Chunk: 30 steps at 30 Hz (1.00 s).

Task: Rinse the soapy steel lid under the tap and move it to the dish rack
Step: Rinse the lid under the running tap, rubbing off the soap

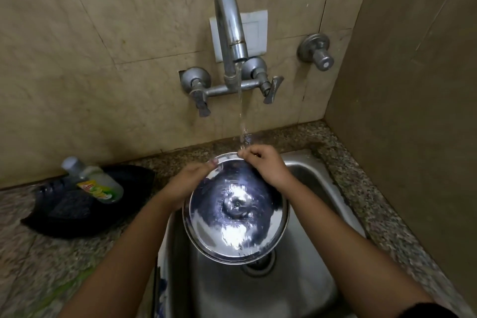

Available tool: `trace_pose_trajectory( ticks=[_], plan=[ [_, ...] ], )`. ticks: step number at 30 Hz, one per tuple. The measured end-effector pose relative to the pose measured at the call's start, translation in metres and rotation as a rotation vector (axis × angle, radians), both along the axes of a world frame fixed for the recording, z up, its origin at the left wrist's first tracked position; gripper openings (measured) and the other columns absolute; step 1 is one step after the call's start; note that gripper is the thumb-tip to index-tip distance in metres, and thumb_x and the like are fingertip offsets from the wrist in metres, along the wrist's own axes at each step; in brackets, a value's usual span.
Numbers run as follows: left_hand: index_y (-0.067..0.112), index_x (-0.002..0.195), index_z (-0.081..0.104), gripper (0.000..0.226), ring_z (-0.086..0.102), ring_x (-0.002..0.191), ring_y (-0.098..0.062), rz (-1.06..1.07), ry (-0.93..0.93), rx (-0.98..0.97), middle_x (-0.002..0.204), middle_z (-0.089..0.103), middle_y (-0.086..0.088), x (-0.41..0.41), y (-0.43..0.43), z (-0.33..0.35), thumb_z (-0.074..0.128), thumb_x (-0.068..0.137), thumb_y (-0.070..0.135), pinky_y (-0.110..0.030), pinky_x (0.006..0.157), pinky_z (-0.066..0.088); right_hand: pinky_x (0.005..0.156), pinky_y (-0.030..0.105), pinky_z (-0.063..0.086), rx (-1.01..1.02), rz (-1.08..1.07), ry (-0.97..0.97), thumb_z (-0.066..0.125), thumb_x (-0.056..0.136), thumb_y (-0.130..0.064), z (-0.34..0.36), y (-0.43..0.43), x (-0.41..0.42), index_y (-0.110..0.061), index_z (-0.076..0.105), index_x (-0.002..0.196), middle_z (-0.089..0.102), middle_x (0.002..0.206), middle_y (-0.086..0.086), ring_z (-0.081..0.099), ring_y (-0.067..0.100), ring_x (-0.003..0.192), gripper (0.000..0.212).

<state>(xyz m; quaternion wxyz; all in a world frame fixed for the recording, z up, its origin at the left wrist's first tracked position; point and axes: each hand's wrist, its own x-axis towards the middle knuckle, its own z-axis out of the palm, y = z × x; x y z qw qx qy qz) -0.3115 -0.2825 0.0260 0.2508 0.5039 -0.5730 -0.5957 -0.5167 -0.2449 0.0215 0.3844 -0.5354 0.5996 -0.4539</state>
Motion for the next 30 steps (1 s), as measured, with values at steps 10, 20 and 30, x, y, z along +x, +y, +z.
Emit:
trace_pose_trajectory(
  ticks=[10,20,30],
  plan=[
    [0.008,0.114,0.068,0.041,0.067,0.103,-0.032,0.224,0.322,0.184,0.112,0.07,-0.017,0.018,0.02,-0.019,0.053,0.092,0.039,-0.044,0.092,0.051,0.076,0.032,0.048,0.073,-0.244,-0.281,0.054,0.094,-0.011,-0.021,0.008,-0.019,-0.01,0.069,0.092,0.066,0.083,0.004,0.059,0.018,0.077,0.016],
    [0.014,0.101,0.073,0.038,0.071,0.092,-0.026,0.248,0.258,0.074,0.099,0.075,-0.011,0.006,0.022,-0.007,0.052,0.092,0.046,-0.039,0.082,0.055,0.087,0.036,0.048,-0.158,-0.323,0.528,0.045,0.097,-0.021,-0.02,0.009,-0.003,-0.016,0.062,0.12,0.065,0.117,0.005,0.059,0.023,0.106,0.029],
    [0.01,0.091,0.074,0.058,0.073,0.084,-0.023,0.406,0.159,0.075,0.088,0.076,-0.011,-0.012,0.037,-0.028,0.05,0.086,0.062,-0.038,0.083,0.057,0.12,0.048,0.004,-0.341,0.359,0.97,0.026,0.097,-0.048,-0.069,0.051,0.06,-0.018,0.009,0.153,0.003,0.162,-0.001,0.003,0.016,0.15,0.066]
  ],
)
